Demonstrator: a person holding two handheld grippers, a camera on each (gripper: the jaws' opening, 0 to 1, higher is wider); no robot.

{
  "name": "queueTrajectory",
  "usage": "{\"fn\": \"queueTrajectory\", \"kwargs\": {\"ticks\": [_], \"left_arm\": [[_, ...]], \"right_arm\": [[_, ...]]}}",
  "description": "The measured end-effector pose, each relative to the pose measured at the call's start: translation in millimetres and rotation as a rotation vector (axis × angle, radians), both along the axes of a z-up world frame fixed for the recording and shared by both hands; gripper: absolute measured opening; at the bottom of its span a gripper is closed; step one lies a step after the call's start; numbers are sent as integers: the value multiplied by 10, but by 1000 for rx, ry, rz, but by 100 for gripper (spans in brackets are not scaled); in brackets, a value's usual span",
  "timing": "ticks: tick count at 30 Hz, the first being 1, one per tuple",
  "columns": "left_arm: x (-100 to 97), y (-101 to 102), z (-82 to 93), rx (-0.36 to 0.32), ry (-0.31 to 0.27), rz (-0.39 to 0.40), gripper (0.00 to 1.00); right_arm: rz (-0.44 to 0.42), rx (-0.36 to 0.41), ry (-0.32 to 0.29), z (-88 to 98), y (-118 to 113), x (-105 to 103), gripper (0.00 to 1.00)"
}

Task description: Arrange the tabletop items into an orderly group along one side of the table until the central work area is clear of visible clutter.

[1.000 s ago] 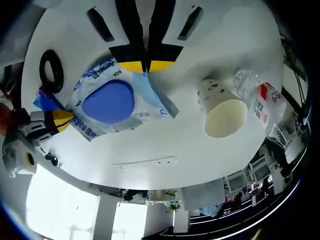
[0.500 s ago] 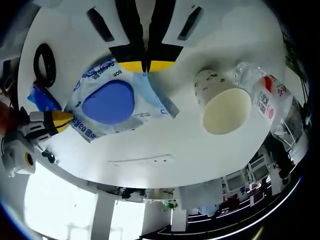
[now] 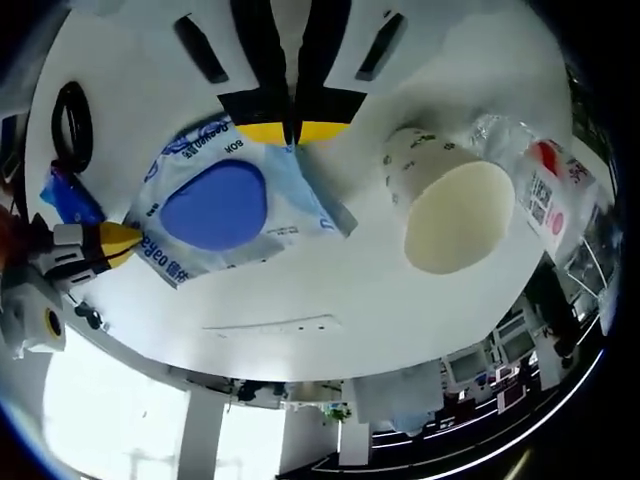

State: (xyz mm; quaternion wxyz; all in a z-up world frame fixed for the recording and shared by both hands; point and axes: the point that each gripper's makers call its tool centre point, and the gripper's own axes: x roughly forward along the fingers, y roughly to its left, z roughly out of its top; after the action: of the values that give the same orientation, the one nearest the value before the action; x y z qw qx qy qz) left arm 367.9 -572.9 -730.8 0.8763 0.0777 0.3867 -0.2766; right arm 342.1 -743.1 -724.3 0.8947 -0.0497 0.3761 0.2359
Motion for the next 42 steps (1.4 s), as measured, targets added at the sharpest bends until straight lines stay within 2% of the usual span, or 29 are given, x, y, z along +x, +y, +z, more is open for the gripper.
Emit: {"fn": "queueTrajectory", "kwargs": {"ticks": [5,11,19,42], "left_arm": [[61,-2,-6,19,-33,-10,0],[111,13,-11,73,-107,-33,2],[179,38,7,89,-153,-24,3],[284,109,-11,143,-200,-11,7]], "right_arm": [[-19,7,3,-46,-8,38,0],[-38,2,2,-69,9,74,0],[-53,-6,-1,-76,19,149,0],[-37,-25,-33,-85,90,270,0]]}}
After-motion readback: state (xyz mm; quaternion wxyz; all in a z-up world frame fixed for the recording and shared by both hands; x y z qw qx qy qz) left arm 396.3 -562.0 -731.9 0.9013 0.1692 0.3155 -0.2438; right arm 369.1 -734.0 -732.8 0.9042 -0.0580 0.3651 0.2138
